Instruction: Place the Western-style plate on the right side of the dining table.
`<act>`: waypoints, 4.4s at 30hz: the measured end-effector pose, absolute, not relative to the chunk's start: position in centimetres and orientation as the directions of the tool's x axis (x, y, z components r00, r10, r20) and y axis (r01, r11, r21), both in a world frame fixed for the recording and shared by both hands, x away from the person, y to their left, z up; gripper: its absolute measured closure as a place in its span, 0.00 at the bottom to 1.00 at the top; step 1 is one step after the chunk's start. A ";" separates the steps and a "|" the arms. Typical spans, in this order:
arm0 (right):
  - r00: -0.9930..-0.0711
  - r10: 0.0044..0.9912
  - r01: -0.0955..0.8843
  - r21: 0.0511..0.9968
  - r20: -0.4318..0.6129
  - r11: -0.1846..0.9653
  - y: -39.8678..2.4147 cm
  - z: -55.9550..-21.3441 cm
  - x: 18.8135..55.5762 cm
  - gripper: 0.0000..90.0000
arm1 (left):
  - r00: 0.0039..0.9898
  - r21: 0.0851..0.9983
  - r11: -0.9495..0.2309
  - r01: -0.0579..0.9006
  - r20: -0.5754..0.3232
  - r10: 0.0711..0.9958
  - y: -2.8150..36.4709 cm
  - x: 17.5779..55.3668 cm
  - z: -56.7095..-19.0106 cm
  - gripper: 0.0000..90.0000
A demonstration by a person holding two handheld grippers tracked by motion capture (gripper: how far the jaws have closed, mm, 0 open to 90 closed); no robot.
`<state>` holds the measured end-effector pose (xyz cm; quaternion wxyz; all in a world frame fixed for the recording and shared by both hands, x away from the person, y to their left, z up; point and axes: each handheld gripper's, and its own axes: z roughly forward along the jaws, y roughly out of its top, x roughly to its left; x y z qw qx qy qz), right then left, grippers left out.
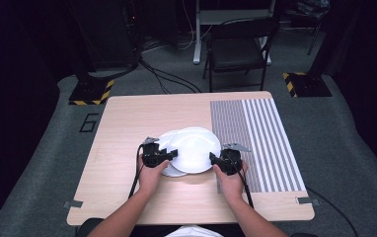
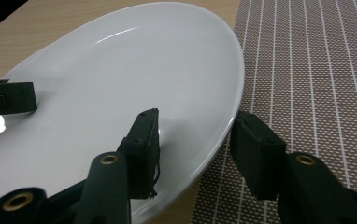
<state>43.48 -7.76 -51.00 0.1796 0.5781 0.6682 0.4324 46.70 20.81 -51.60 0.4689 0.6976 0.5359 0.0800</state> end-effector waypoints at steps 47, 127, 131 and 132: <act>-0.286 0.911 0.642 0.765 0.298 -0.049 -8.0 -51.0 44.1 0.58 | 0.417 0.771 -0.009 0.636 -0.335 0.845 20.7 46.7 -50.2 0.63; -0.160 0.938 0.564 0.809 0.307 -0.169 -13.9 -48.4 42.9 0.62 | 0.499 0.787 -0.024 0.617 -0.367 0.785 14.1 49.2 -47.9 0.63; -0.147 0.939 0.559 0.809 0.310 -0.179 -14.3 -48.3 42.8 0.62 | 0.511 0.788 -0.034 0.615 -0.364 0.779 13.7 49.3 -47.8 0.63; -0.143 0.940 0.559 0.809 0.309 -0.181 -14.4 -48.3 42.7 0.62 | 0.513 0.789 -0.037 0.614 -0.363 0.778 13.5 49.4 -47.7 0.63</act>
